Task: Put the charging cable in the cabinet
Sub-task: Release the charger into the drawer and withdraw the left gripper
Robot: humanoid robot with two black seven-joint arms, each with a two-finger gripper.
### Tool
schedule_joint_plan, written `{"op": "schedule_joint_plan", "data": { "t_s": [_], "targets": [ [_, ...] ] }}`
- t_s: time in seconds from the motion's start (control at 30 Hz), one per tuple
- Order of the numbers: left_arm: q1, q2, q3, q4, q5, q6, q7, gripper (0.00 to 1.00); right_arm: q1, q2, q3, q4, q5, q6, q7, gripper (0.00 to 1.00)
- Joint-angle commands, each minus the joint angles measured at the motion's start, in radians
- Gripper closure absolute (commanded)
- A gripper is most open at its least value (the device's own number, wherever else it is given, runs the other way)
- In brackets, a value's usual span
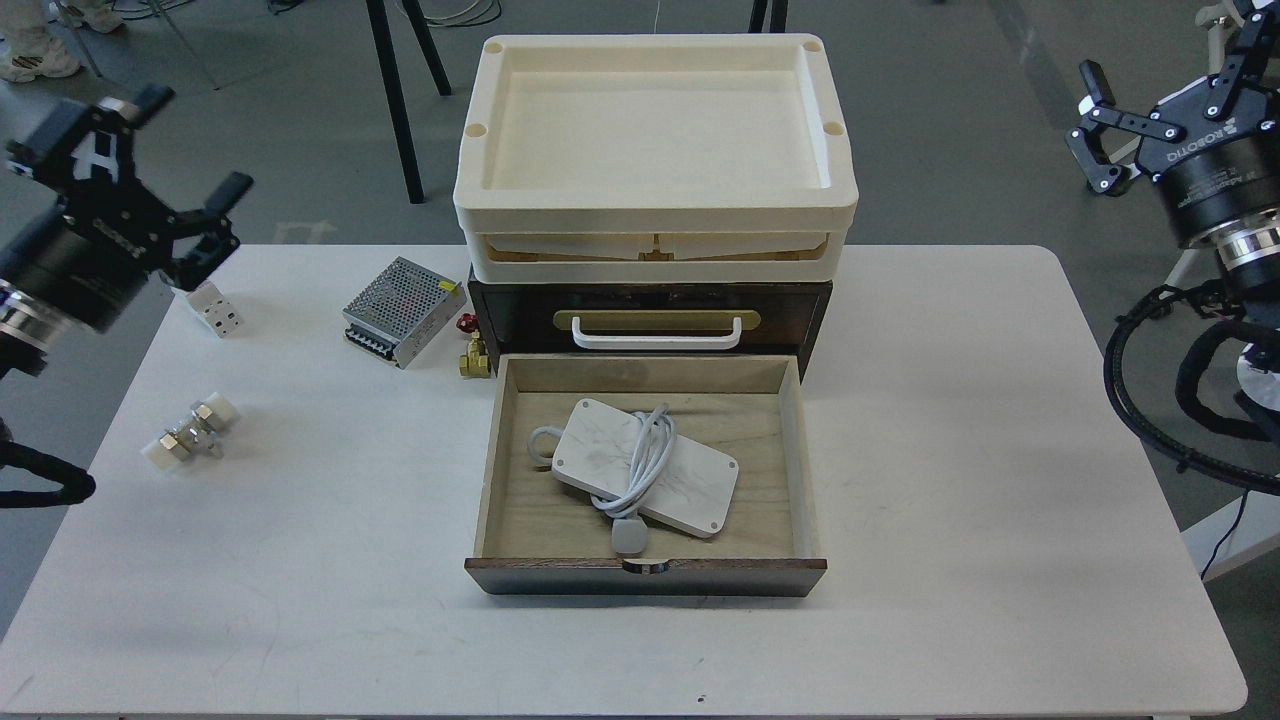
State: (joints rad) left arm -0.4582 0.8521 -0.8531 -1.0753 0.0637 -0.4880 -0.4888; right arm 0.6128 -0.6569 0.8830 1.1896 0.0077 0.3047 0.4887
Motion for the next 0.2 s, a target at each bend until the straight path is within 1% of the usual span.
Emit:
{"op": "schedule_joint_plan", "data": {
  "t_s": [0.0, 0.17],
  "targets": [
    [-0.054, -0.045, 0.0, 0.038, -0.081, -0.001, 0.0, 0.01, 0.004, 0.066, 0.004, -0.013, -0.014, 0.002, 0.0, 0.0],
    [-0.074, -0.077, 0.003, 0.037, -0.081, -0.001, 0.0, 0.01, -0.005, 0.094, 0.013, -0.016, -0.012, 0.002, 0.0, 0.0]
  ]
}}
